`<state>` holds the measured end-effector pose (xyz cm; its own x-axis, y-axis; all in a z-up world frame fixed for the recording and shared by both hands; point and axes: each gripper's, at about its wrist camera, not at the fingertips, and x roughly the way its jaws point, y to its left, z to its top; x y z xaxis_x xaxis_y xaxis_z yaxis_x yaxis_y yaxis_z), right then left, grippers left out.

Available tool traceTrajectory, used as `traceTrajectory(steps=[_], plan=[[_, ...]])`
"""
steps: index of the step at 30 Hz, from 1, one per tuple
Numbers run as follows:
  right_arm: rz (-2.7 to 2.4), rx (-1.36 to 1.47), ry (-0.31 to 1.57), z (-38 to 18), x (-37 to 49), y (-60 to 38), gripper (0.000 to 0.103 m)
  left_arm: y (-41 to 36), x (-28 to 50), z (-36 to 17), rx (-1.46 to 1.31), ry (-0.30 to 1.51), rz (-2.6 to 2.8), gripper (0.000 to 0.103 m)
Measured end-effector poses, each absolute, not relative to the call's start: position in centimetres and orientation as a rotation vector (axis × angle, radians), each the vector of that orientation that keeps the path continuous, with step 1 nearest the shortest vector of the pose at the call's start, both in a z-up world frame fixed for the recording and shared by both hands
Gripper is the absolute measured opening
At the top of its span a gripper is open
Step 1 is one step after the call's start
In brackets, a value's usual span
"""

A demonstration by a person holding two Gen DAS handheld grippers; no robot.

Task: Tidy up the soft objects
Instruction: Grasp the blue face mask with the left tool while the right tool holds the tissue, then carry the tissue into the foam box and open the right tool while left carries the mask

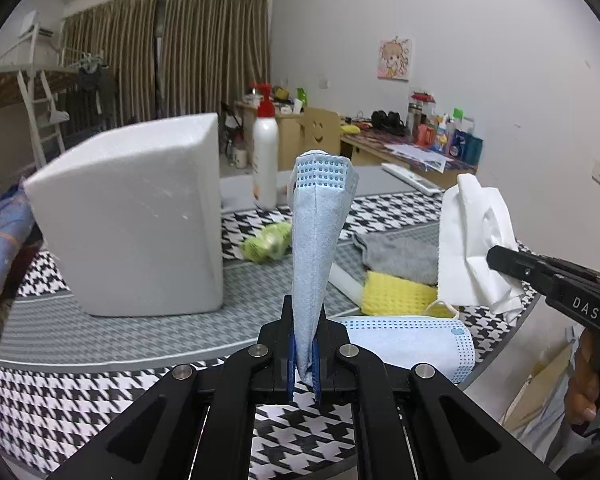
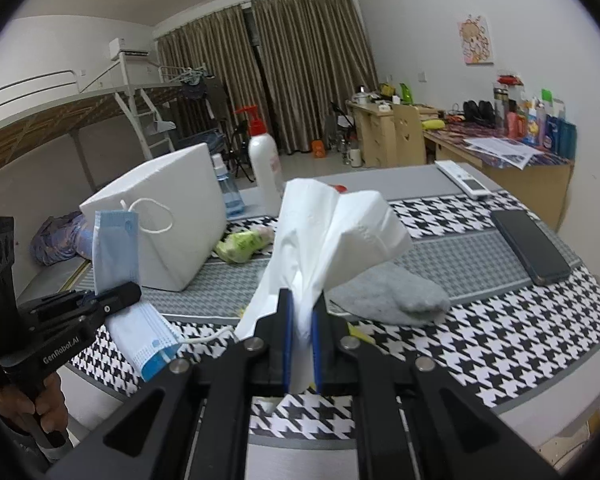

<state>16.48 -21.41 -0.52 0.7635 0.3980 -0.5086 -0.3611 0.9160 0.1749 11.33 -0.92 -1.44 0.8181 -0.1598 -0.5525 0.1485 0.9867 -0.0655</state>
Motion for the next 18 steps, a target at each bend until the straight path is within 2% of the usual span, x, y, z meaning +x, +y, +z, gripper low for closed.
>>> traceTrajectory(steps=[18], plan=[[0.434,0.043,0.5,2.2,18.4,-19.2,0.011,2.1,11.1,2.4,0.007,0.477,-0.074,0.006]])
